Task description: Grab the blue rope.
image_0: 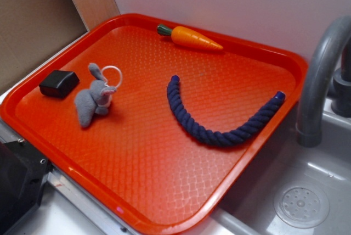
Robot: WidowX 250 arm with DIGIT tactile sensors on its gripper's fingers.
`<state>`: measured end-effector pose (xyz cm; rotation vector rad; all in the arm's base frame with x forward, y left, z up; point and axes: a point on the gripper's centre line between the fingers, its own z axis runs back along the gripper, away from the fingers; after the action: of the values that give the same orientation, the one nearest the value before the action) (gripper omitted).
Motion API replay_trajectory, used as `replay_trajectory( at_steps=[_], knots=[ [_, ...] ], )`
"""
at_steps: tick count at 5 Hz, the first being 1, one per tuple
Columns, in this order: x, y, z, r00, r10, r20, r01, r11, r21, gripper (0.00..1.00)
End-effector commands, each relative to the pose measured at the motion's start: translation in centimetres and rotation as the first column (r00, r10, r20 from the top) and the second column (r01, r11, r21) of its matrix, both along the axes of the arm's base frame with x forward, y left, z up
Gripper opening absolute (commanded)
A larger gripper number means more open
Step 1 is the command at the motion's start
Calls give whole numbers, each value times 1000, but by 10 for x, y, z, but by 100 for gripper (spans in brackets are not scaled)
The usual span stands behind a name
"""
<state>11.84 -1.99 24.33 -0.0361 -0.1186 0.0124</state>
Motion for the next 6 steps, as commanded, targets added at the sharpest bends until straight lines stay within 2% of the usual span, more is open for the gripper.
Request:
replay_trajectory(
  at_steps=[1,2,3,4,5,6],
  knots=[
    [0,0,0,1000,0,0,0,1000,0,100],
    [26,-20,-14,970,242,-31,-243,970,-24,100],
    [49,-41,-31,918,391,-58,-394,919,-31,100],
    [68,-65,-54,797,603,-44,-603,798,6,100],
    [97,-84,-91,683,730,-21,-728,682,75,100],
    [118,-93,-118,646,763,-15,-757,644,109,100]
  ],
)
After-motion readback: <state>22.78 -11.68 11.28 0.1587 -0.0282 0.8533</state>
